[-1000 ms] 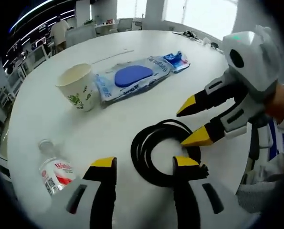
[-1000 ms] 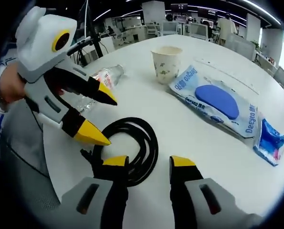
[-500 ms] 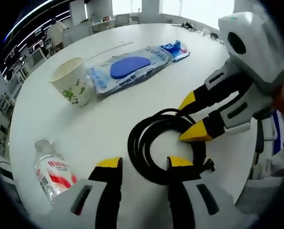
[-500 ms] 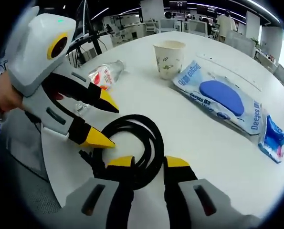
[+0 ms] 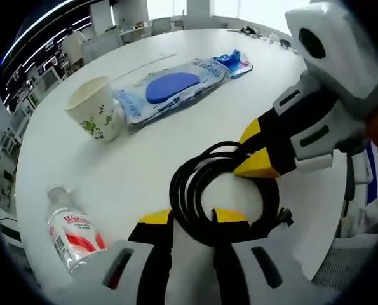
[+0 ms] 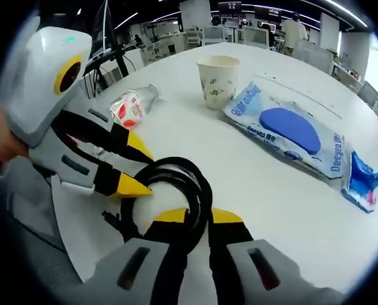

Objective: Arrange the tabletop items into an orderly group along one side of the table until the central work area is clear of visible clutter.

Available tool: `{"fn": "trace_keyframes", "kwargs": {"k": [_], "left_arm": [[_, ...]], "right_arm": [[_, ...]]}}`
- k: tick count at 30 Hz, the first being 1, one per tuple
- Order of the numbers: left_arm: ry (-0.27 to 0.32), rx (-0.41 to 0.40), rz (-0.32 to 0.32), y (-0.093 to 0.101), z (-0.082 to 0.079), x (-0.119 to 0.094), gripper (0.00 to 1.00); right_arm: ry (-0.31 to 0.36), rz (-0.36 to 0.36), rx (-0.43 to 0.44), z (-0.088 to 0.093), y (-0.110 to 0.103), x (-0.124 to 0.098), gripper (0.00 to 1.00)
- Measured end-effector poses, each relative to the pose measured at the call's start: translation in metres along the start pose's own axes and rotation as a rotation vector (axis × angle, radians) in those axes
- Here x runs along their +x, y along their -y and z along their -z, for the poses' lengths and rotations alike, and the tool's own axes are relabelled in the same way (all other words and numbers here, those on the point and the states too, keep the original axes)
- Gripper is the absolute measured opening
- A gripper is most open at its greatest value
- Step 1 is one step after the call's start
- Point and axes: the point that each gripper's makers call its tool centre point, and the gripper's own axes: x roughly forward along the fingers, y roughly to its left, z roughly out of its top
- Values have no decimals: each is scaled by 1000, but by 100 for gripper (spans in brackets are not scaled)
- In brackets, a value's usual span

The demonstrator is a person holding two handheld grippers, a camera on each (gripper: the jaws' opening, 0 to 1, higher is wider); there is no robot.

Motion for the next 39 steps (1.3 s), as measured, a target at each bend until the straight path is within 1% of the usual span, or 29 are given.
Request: {"fn": "trace_keyframes", "kwargs": {"k": [2,5,8,10,14,16,18,20,24,29,39], "left_arm": [[-2,-15,10,0,0,0,16],[-5,2,15,1,0,0,16],[7,-22,21,1,-3,-2,14],[6,-20,27,3,-3,-2,13],[10,-38,38,6,-6,-2,13],[28,-51,34,6,-11,-4,10],[36,-60,42,7,-15,-6,10],[43,-47,43,8,-17,-6,10],[61,-70,49,10,-26,-9,9],[82,-48,45,13,-36,-13,9],[141,-48,37,16,-57,-21,9]], "right_arm": [[10,-17,43,0,-1,-1,5],[22,-25,78,0,0,-3,4],[25,-24,84,0,2,-6,3],[33,-32,95,0,2,-9,3],[35,-29,84,1,4,-12,3],[47,-23,80,-1,7,-17,3],[57,-20,80,-3,8,-22,2],[62,-18,78,-3,9,-24,2],[81,-12,73,-6,11,-33,2],[99,-5,65,-10,14,-42,1],[148,18,53,-20,20,-61,0]]}}
